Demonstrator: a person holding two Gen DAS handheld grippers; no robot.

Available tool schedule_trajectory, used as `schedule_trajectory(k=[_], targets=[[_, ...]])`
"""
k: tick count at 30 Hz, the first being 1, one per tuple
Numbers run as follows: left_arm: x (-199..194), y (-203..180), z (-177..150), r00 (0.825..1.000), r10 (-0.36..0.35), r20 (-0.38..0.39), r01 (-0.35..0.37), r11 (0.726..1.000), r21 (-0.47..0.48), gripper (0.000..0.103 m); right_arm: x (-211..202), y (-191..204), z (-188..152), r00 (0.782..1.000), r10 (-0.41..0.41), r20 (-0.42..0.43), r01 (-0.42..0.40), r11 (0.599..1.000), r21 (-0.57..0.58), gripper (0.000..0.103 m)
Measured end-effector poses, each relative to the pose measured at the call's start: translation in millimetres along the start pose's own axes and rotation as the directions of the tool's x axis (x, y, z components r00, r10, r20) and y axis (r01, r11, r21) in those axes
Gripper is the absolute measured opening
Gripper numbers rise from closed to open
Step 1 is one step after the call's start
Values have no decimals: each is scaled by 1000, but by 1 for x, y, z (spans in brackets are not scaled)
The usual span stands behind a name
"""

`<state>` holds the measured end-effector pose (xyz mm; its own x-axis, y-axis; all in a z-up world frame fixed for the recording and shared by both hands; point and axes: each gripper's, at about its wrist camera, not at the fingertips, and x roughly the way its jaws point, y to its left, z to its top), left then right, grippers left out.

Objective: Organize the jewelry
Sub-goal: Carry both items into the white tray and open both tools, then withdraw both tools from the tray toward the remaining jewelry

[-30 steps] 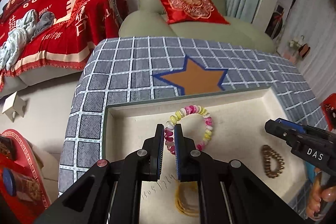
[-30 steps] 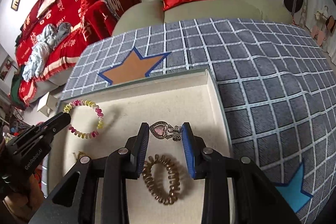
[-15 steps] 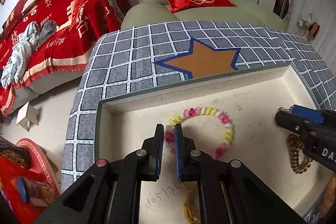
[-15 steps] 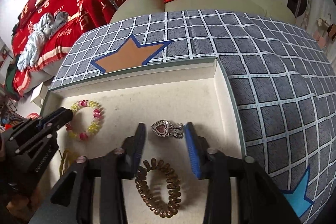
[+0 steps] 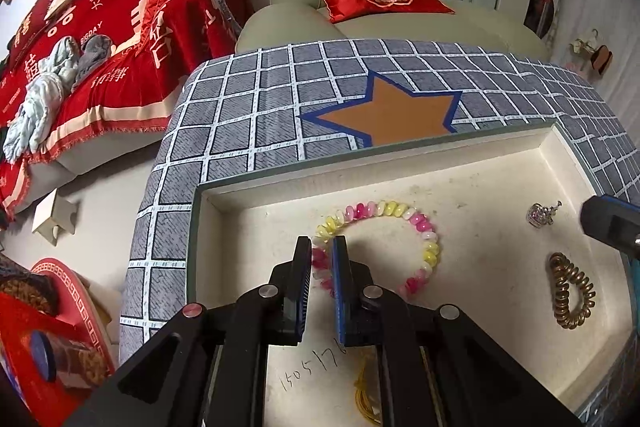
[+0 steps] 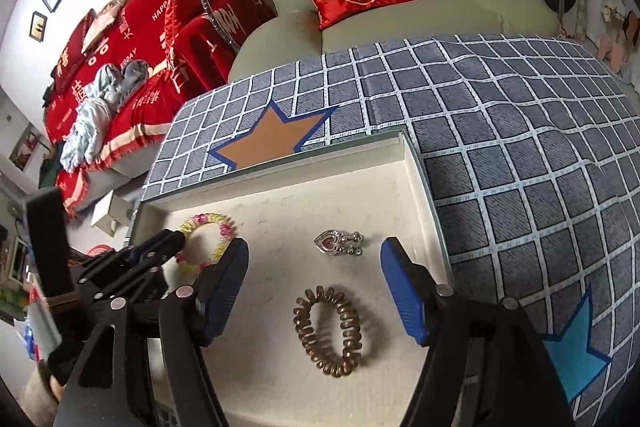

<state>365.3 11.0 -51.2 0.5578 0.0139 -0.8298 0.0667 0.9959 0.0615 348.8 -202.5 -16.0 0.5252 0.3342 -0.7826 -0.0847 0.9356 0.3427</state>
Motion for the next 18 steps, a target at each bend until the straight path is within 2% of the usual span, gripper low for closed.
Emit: schedule_trajectory(k=[6,9,18], targets=[[-9,-1,0,1000,-7,24,7,1000,1,27,-16,-2,-7,1000,27,7,-27,999,23,73],[-15,1,1,999,-3,36,4,1000,-9,27,-25,-2,-11,999,38,15,-38,999,27,79],[-32,8,-2,998,-16,61,18,999,-32,28,-47,-4,-22,999,38,30,-40,998,39,81]])
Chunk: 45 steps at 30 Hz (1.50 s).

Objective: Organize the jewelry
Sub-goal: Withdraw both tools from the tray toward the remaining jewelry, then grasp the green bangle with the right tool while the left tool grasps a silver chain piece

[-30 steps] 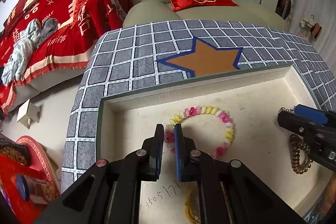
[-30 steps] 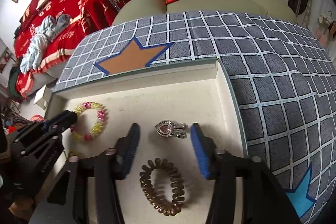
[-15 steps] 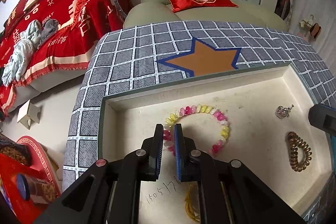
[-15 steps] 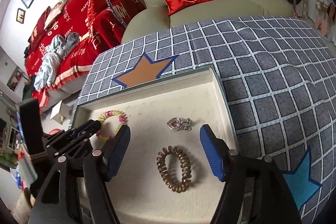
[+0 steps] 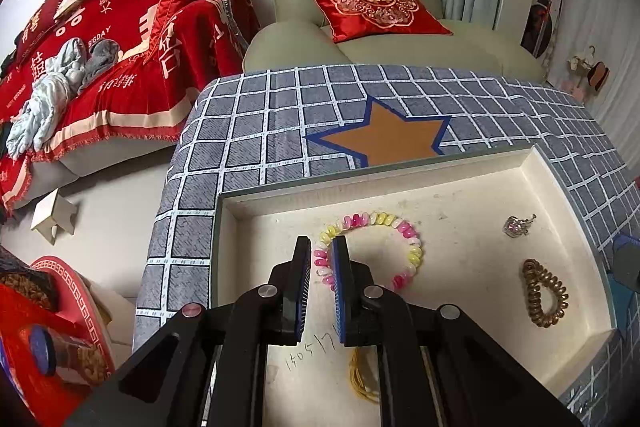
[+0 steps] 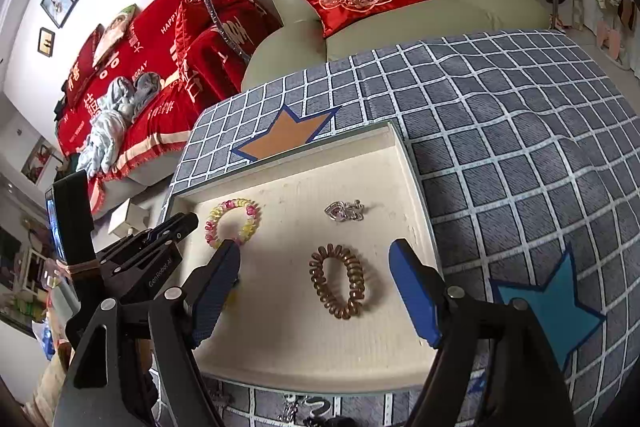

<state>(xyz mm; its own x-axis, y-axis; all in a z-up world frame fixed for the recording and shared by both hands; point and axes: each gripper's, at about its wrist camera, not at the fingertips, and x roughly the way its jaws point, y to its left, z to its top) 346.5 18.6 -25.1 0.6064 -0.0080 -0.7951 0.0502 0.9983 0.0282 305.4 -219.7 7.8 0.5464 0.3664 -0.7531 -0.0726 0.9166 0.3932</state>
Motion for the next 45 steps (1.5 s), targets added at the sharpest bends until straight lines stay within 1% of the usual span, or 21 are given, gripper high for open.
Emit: schedule_trajectory(k=[2,3,4,6,7,8,10,12,15,18,21,24,27,33,36,40,45], targets=[[-4,1,-1,1000,0,4,0,1000,-8,87,-5,-1,-3,1000,-3,8,2,1000,5,81],[-9,3,-3,999,15,34,-14,1000,-23,103,-8,-2,-5,1000,-3,10,3,1000,5,81],[-15,3,-4,998,20,64,-18,1000,-25,103,-10,-3,-6,1000,-3,13,3,1000,5,81],[-20,1,-5,998,11,65,-11,1000,-4,103,-16,-4,-10,1000,-4,23,4,1000,1,83],[-23,0,-6,998,5,64,-5,1000,3,103,-19,-4,-12,1000,-4,28,4,1000,-1,86],[-27,0,-7,997,9,71,-9,1000,8,103,-22,-4,-13,999,-3,34,4,1000,-4,93],[-37,-1,-11,996,11,89,-13,1000,18,103,-32,-4,-18,998,-14,65,15,1000,-20,93],[-48,-1,-16,995,-9,104,6,999,36,103,-41,-3,-24,996,-12,86,15,999,-31,93],[-65,-3,-27,991,-23,128,15,998,59,103,-54,-5,-34,994,12,110,-10,1000,-17,93],[-80,-3,-39,989,-49,138,38,996,81,103,-61,-4,-43,996,0,84,2,1000,-19,93],[-98,0,-57,985,-90,145,80,994,73,103,-65,-3,-54,999,1,50,0,1000,-26,93],[-109,1,-77,983,-113,144,104,992,64,103,-70,-2,-74,1000,9,19,-9,999,-36,93],[-114,0,-102,985,-127,119,121,991,57,103,-71,-1,-97,1000,-15,-13,14,998,-57,93],[-104,-9,-136,991,-119,61,114,990,84,103,-68,0,-152,995,-56,-86,47,994,-97,93],[-96,-12,-148,991,-130,23,127,988,87,103,-68,1,-173,991,-87,-106,75,990,-117,93],[-90,-17,-155,991,-137,2,136,987,84,103,-67,2,-196,985,-103,-142,84,988,-132,93],[-82,-22,-158,991,-136,-17,137,987,84,103,-61,5,-213,977,-123,-175,99,985,-140,93]])
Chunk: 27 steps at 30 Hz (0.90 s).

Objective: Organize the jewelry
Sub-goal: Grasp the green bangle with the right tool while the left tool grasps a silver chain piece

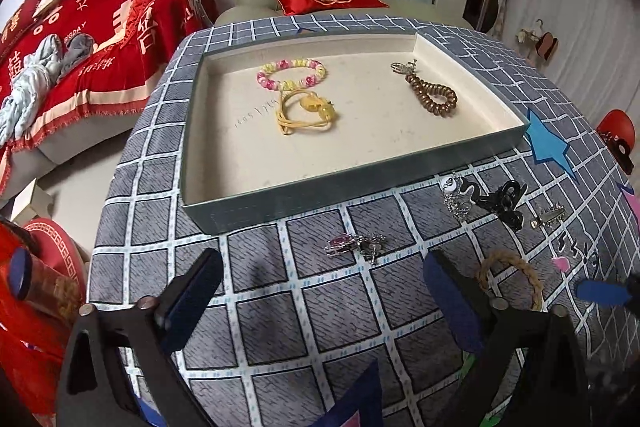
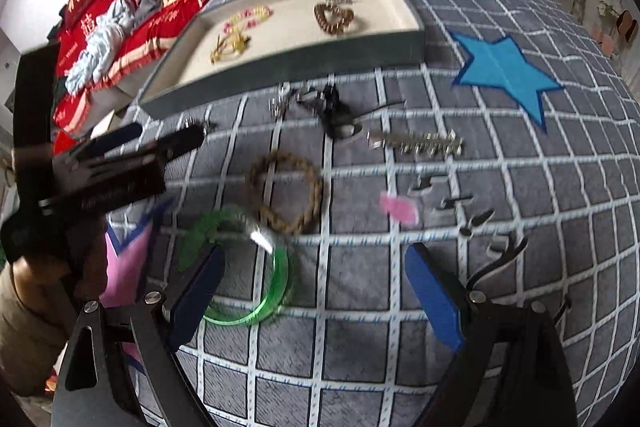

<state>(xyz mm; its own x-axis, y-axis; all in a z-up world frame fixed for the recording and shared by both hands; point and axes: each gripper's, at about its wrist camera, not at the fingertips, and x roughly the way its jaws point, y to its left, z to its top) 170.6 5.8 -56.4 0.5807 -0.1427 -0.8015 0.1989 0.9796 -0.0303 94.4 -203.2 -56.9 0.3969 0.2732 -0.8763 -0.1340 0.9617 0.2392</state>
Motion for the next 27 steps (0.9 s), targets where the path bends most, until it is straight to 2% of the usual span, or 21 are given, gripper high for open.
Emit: schedule_trajectory(k=[9,10,13,15,17,19,20,21,24,27], targets=[[8,-5,0,1000,2,-6,-2,1000,-14,103,4,20,-2,999,-50,3,50,997,-66,91],[8,-4,0,1000,2,-7,-2,1000,-12,94,4,23,-2,998,-60,5,60,995,-74,90],[12,-6,0,1000,5,-18,-5,1000,-8,90,5,33,-4,994,-111,22,113,987,-112,77],[12,-7,0,1000,1,-20,-1,1000,-5,89,6,38,-4,991,-132,31,135,983,-128,65],[11,-8,0,1000,1,-13,-1,1000,0,83,6,42,-5,988,-148,37,152,978,-140,55],[9,-8,0,1000,-4,-7,4,1000,8,66,5,46,-6,986,-159,43,164,974,-154,45],[8,-9,0,1000,-6,-4,6,1000,12,61,5,47,-6,986,-161,44,166,973,-158,38],[7,-9,0,1000,-11,-2,11,1000,16,50,4,46,-6,986,-159,45,164,974,-158,31],[4,-6,-2,1000,-31,-2,31,1000,7,46,3,45,-6,988,-145,45,150,978,-147,17],[0,-2,-3,999,-53,4,54,998,-13,41,2,39,-6,991,-126,41,130,983,-130,11]])
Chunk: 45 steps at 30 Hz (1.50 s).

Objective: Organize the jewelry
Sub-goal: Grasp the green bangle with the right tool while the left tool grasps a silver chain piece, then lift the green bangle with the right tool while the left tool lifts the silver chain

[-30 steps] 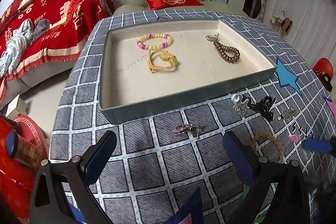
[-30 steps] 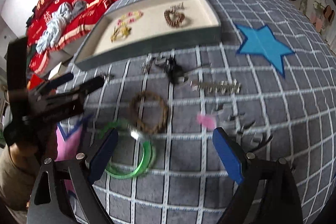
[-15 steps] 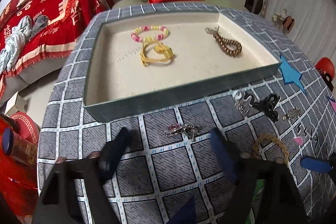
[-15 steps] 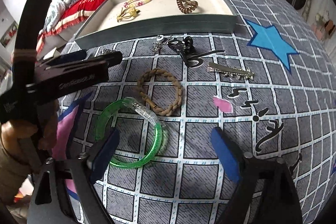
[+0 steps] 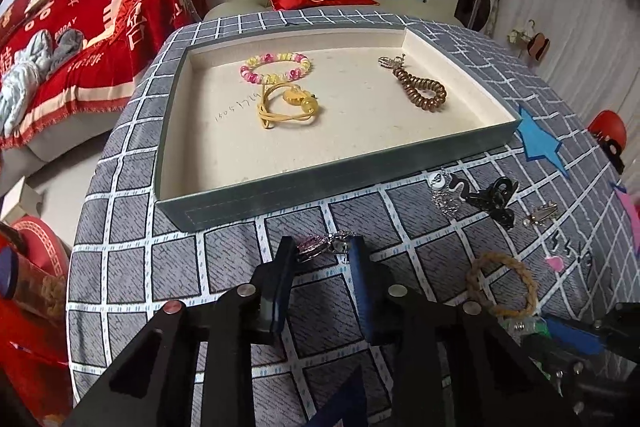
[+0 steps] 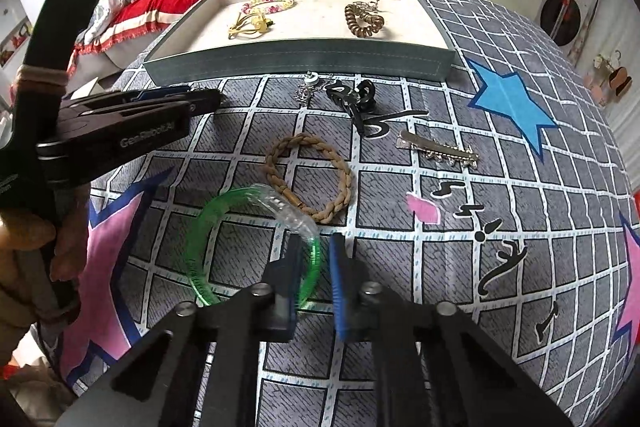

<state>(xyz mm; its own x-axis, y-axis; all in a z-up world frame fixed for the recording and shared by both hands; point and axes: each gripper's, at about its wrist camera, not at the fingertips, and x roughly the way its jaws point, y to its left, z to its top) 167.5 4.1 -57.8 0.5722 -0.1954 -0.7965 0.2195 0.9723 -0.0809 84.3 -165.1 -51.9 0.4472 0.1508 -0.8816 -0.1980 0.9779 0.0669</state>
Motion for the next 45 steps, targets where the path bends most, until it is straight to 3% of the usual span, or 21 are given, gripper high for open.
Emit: schedule_trajectory(k=[1,14,18,22,23,25,26,27,31,35,37,39,40,45], targets=[[-2,1,1,1000,-6,2,6,1000,-3,33,-1,-2,-1,1000,11,0,-11,1000,8,11],[-7,4,-3,999,-33,-1,33,999,-7,33,-12,-19,4,997,68,33,-70,996,59,10],[-14,3,-2,999,-43,15,43,999,3,28,-17,-21,5,996,80,50,-83,995,58,10],[-14,3,-3,999,-45,13,45,999,3,28,-12,-20,3,993,120,11,-121,991,63,10],[-14,3,-3,999,-46,10,46,999,0,28,-11,-20,3,994,112,5,-112,992,59,13],[-13,3,-4,999,-48,8,48,999,0,27,-7,-19,2,995,99,-11,-98,994,50,31],[-12,3,-4,999,-48,6,48,999,2,27,-6,-18,1,995,97,-14,-96,994,51,45],[-11,3,-5,999,-48,3,48,999,4,27,-5,-17,-1,995,96,-16,-96,994,50,50],[-3,3,-7,999,-36,-22,37,999,5,28,-1,-9,-1,998,56,-22,-56,998,13,50],[-1,1,-5,1000,-13,-15,13,1000,13,28,2,1,-1,1000,-8,-24,7,999,-39,48],[0,-1,-4,1000,-8,-14,9,1000,27,28,1,6,-2,999,-32,-14,31,997,-65,37],[1,-5,-4,1000,-7,-15,8,999,50,28,0,7,-2,1000,-23,-13,23,998,-63,16],[1,-5,-4,1000,-9,-15,10,998,57,28,0,7,-3,1000,-19,-10,19,998,-60,10],[-3,-2,-6,998,-54,-21,55,998,32,23,-9,-3,-5,1000,16,17,-16,1000,-17,7]])
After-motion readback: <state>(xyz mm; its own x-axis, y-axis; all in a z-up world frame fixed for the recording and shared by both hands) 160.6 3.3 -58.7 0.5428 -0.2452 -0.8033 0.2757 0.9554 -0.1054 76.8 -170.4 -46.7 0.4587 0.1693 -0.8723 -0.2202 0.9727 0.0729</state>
